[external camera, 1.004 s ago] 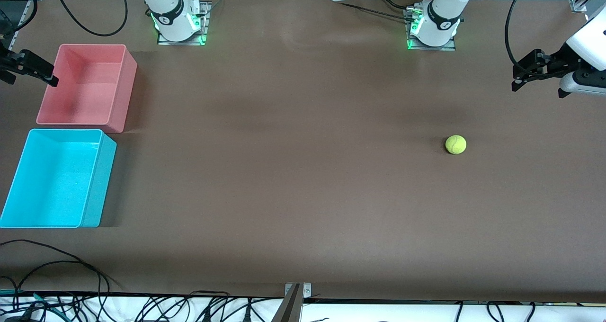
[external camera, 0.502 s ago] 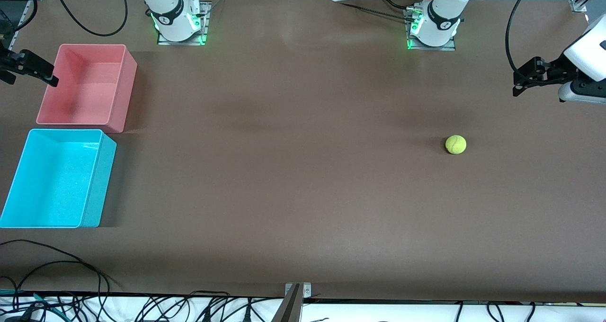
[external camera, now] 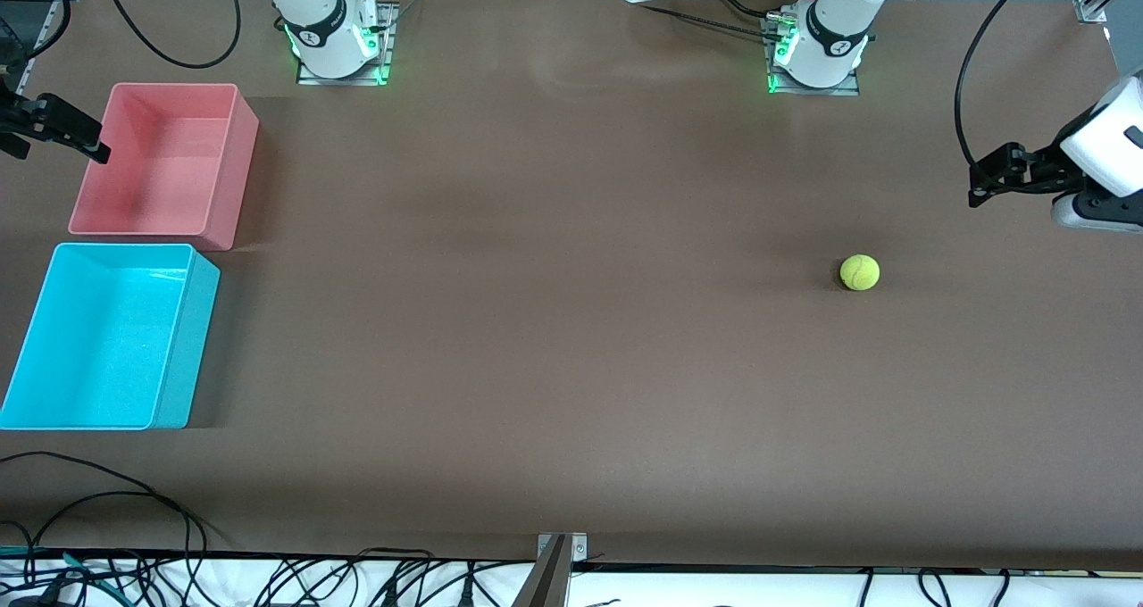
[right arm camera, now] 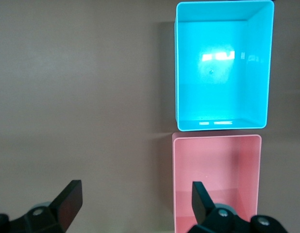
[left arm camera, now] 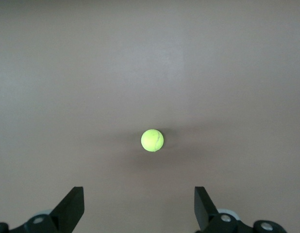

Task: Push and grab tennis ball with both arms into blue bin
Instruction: 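Move the left gripper down beside the yellow tennis ball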

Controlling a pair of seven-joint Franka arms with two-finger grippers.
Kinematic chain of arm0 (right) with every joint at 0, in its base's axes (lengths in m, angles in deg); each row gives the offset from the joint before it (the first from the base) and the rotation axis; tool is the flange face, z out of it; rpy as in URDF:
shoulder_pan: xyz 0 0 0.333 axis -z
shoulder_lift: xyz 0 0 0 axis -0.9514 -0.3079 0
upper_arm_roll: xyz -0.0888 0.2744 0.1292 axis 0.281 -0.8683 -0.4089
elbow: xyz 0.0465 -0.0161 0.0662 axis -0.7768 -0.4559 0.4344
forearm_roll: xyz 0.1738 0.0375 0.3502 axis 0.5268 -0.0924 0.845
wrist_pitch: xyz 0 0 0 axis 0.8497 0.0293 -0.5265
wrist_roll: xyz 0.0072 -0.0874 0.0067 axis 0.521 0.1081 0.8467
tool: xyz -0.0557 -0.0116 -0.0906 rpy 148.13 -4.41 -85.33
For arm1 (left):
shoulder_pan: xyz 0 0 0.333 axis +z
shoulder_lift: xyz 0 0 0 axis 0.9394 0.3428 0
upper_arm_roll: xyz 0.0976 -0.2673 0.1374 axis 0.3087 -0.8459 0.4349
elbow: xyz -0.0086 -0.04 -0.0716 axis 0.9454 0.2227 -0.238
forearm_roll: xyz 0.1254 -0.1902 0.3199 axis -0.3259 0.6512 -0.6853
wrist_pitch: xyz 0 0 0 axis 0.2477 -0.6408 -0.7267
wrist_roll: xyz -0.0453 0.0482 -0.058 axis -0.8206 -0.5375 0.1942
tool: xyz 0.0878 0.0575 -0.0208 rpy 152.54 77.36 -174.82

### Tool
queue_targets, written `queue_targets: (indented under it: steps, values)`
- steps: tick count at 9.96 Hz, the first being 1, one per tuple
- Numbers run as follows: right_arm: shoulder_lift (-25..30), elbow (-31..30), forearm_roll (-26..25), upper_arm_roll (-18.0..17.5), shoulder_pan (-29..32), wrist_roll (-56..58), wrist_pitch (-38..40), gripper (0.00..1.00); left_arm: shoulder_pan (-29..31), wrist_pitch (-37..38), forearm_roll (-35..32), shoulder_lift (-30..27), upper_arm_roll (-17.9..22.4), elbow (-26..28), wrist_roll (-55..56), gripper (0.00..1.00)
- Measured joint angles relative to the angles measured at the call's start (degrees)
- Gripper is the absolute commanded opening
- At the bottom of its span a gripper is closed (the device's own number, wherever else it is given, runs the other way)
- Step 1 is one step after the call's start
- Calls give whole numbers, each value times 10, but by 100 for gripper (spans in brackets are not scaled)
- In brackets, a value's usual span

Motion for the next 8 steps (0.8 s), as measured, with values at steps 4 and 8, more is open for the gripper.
queue_targets:
  steps: [4, 8]
  values:
    - [0, 0, 0, 0, 0, 0, 0, 100, 8, -2, 0, 10, 0, 27, 0, 100]
    - [0, 0, 0, 0, 0, 0, 0, 100, 17, -69, 0, 23, 0, 81, 0, 100]
